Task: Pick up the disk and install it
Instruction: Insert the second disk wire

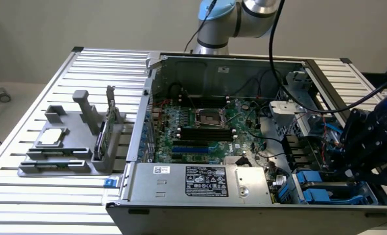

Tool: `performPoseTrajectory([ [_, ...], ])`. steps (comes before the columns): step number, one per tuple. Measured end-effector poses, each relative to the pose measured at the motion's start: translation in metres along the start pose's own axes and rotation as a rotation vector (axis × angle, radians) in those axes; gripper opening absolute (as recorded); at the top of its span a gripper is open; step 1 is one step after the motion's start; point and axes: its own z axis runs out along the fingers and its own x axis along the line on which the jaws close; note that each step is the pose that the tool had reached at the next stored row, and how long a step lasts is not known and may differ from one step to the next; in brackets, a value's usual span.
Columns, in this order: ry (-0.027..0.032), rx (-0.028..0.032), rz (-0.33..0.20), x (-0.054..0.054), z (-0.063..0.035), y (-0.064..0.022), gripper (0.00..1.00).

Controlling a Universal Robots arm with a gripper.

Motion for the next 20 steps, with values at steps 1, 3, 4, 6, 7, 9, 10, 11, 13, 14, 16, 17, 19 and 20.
performPoseTrajectory([
  [1, -0.0002, 0.0007, 0.0, 0.0, -0.0024, -0.0003, 0.24],
  [3, -0.0006, 0.0023, 0.0, 0.0, -0.007, -0.0008, 0.31],
  [4, -0.0008, 0.0033, 0.0, 0.0, -0.0088, -0.001, 0.37],
  [6, -0.001, 0.0057, 0.0, 0.0, -0.0125, -0.0014, 0.37],
  [7, -0.0012, 0.0072, 0.0, 0.0, -0.0143, -0.0016, 0.37],
  [9, -0.0018, 0.0101, 0.0, 0.0, -0.0178, -0.0017, 0.37],
  [10, -0.0018, 0.0112, 0.001, 0.0, -0.0193, -0.0017, 0.37],
  [11, -0.0019, 0.0117, 0.001, 0.0, -0.0211, -0.0016, 0.37],
  [13, -0.0018, 0.012, 0.001, 0.0, -0.0252, -0.0017, 0.37],
  [14, -0.0019, 0.012, 0.001, 0.0, -0.0274, -0.0016, 0.37],
  [16, -0.0019, 0.012, 0.001, 0.001, -0.0321, -0.0017, 0.37],
  [17, -0.0019, 0.0121, 0.001, 0.001, -0.0346, -0.0017, 0.37],
  [19, -0.0019, 0.012, 0.001, 0.001, -0.0395, -0.0022, 0.37],
  [20, -0.0018, 0.012, 0.001, 0.001, -0.0422, -0.0025, 0.37],
])
